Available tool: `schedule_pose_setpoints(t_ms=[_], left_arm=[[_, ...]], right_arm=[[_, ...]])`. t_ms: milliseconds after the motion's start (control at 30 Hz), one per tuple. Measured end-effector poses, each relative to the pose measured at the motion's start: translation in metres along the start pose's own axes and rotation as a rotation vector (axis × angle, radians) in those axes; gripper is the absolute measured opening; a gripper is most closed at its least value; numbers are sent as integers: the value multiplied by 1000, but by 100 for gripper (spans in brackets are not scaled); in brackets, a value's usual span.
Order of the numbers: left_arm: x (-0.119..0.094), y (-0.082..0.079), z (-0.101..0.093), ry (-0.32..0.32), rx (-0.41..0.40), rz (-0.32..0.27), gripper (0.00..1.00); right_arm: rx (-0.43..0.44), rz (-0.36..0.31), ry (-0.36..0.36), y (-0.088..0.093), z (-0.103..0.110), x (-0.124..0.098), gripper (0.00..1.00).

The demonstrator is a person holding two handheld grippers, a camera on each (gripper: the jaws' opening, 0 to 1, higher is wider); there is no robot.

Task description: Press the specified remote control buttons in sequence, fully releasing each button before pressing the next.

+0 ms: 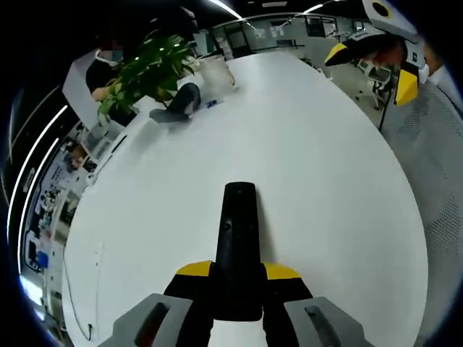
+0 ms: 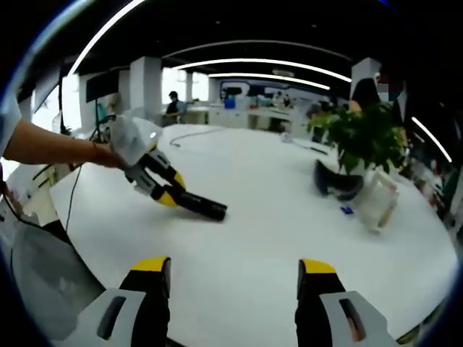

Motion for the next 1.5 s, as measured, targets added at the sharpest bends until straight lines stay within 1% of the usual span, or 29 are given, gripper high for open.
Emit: schedule_pose_setpoints(t_ms=[233,300,400,533,633,767,900,967,1000,1133,1167,1233,1300,1367,1467,1500], left_arm=[[7,6,31,-56,43,15,23],[9,8,37,-72,44,22,23],[14,10,44,-93,83,35,23],[19,11,51,-102,109,44,23],[22,14,59,-103,148,67,23],[26,16,65,-93,157,74,23],[31,23,74,-88,187,111,23],[32,25,80,-87,188,118,23],[32,25,83,-87,176,111,24],[32,27,88,-72,155,102,24],[32,28,88,-60,141,97,24],[31,28,88,-58,126,91,24],[32,28,88,-57,143,82,24],[32,28,86,-78,161,78,24],[34,26,85,-121,144,85,23],[34,26,84,-122,151,82,21]], right_arm=[[0,13,3,2,-1,1,69],[1,20,3,3,-1,1,68],[4,22,3,3,-1,0,68],[7,27,6,4,-1,1,68],[11,35,13,5,-2,1,67],[18,40,18,6,-4,1,67],[17,46,19,6,-4,1,67],[16,48,18,6,-4,1,67],[17,53,17,7,-4,2,67],[14,58,16,7,-4,2,66],[13,59,16,8,-3,2,66],[14,62,15,8,-3,2,67],[14,68,14,9,-3,3,67],[15,74,10,9,-2,3,67],[10,76,4,9,-1,3,67],[9,77,3,9,-1,3,67]])
Point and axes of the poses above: the point that each gripper's makers call its tool centre point, and the gripper's own axes: x roughly forward along the fingers, z roughly to its left, y roughly out of its underside, the point moved 5 cm from there along -x, roughly backward along the fingers, and after that the axes turned 9 degrees about -z, right-handed, at the moved point
